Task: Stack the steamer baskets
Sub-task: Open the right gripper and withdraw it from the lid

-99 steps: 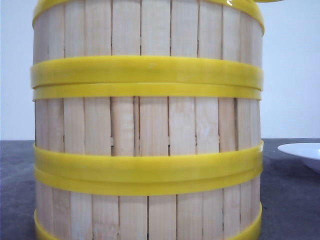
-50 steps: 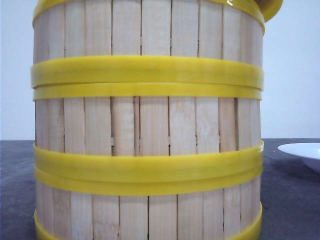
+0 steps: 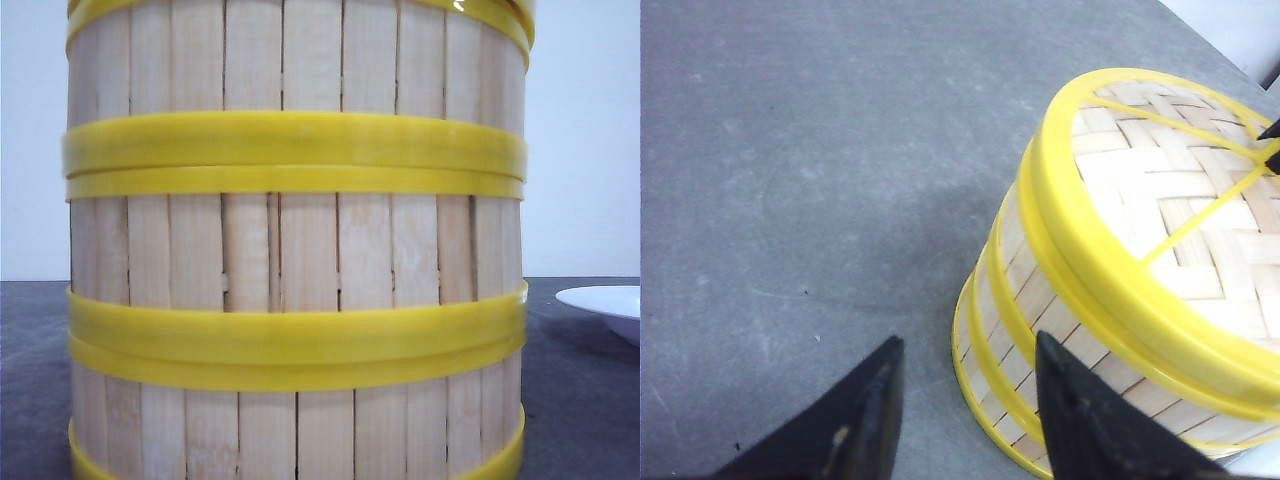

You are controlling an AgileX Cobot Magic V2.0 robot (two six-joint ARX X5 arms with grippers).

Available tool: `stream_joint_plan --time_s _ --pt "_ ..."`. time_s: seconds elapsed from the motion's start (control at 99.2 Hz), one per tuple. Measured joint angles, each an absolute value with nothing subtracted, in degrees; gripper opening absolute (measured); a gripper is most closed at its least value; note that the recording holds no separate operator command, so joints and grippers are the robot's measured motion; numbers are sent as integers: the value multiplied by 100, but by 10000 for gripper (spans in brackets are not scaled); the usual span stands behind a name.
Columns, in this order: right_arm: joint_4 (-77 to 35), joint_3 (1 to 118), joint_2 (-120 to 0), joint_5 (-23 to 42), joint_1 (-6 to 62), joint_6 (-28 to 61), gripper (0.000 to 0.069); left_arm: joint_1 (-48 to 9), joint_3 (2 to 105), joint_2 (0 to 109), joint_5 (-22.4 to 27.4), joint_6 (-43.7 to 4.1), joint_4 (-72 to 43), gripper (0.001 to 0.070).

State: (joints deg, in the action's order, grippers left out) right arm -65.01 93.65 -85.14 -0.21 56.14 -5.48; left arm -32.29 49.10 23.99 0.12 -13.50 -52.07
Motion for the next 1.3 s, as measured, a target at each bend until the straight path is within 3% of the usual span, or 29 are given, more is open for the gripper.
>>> stream_joint_plan --time_s 0.403,0.454,0.585,0.746,1.029,1.301 --pt "-6484 9367 -8523 -148 5614 -537 63 -3229 4910 2399 12 -1347 -5207 239" --pt "-6486 9367 -8523 -152 5614 -537 104 -3229 4910 2399 12 -1350 -5207 239" --pt "-6429 9373 -8523 -150 5614 -539 301 -3229 4910 2399 12 -1347 -5207 239" --pt "-6337 9426 -8523 -119 5614 -537 359 -3229 4910 2399 12 -1347 -5207 239" --pt "-6359 10333 -8357 976 5616 -414 362 -3229 4910 2399 12 -1347 -5207 239" --pt "-6202 10632 -7282 2158 5621 -381 362 -3229 4910 2399 12 -1347 -5203 239"
